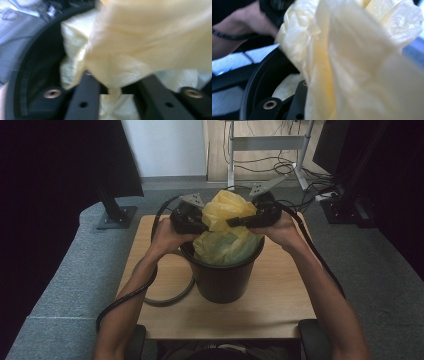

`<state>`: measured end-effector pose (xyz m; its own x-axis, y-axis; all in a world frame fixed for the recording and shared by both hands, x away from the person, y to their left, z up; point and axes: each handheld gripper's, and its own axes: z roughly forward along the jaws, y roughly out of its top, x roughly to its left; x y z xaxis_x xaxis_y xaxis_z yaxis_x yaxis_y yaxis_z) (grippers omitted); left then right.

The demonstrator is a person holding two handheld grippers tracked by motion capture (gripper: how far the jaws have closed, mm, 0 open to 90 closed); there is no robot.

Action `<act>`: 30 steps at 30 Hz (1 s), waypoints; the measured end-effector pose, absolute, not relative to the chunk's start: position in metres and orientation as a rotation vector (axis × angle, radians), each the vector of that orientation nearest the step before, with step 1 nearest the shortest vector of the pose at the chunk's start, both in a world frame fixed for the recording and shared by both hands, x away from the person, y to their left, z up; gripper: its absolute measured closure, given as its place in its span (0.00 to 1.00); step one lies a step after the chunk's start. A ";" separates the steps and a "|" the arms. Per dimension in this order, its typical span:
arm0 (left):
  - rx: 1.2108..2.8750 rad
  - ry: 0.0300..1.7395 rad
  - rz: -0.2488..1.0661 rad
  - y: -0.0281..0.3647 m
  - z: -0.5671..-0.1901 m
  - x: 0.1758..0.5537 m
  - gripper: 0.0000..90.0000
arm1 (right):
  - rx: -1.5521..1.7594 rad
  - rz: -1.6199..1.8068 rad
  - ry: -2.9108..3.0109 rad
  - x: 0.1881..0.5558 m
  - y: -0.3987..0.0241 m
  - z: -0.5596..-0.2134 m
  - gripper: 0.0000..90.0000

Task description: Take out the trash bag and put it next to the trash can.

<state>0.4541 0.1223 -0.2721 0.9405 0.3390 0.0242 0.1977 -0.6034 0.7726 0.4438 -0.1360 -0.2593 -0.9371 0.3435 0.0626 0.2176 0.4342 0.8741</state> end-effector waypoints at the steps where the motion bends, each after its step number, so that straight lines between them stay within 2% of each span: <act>1: 2.196 0.382 0.217 0.125 -0.269 0.453 0.95 | 0.488 1.509 2.582 0.444 -0.134 -0.261 0.87; 5: 2.119 0.369 0.179 0.132 -0.257 0.451 0.98 | 0.434 1.378 2.676 0.443 -0.124 -0.268 0.85; 7: 2.104 0.351 0.158 0.131 -0.254 0.449 0.98 | 0.410 1.334 2.697 0.443 -0.118 -0.270 0.76; 9: 2.090 0.324 0.122 0.128 -0.252 0.447 0.98 | 0.408 1.297 2.698 0.443 -0.111 -0.270 0.55; 10: 2.084 0.306 0.101 0.125 -0.252 0.446 0.98 | 0.422 1.291 2.677 0.444 -0.107 -0.270 0.40; 12: 2.079 0.259 0.062 0.117 -0.250 0.445 0.98 | 0.428 1.291 2.654 0.445 -0.098 -0.271 0.23; 13: 2.083 0.238 0.052 0.112 -0.249 0.444 0.98 | 0.420 1.293 2.658 0.445 -0.094 -0.271 0.21; 15: 2.101 0.196 0.043 0.102 -0.250 0.441 0.98 | 0.392 1.304 2.661 0.444 -0.086 -0.273 0.27; 16: 2.101 0.196 0.043 0.102 -0.250 0.441 0.98 | 0.392 1.304 2.661 0.444 -0.086 -0.273 0.27; 17: 2.127 0.197 0.065 0.099 -0.250 0.441 0.97 | 0.330 1.285 2.677 0.442 -0.081 -0.276 0.57; 18: 2.127 0.197 0.065 0.099 -0.250 0.441 0.94 | 0.330 1.285 2.677 0.442 -0.081 -0.276 0.57; 19: 2.130 0.213 0.089 0.101 -0.250 0.441 0.94 | 0.313 1.278 2.664 0.441 -0.081 -0.277 0.65; 20: 2.124 0.234 0.118 0.103 -0.250 0.440 0.84 | 0.314 1.277 2.654 0.441 -0.083 -0.278 0.74; 22: 2.118 0.276 0.144 0.111 -0.248 0.442 0.64 | 0.336 1.282 2.636 0.442 -0.089 -0.279 0.83; 26: 2.095 0.315 0.075 0.129 -0.251 0.445 0.40 | 0.383 1.317 2.600 0.443 -0.101 -0.275 0.87; 30: 2.091 0.327 -0.001 0.142 -0.262 0.448 0.29 | 0.441 1.321 2.563 0.444 -0.112 -0.272 0.87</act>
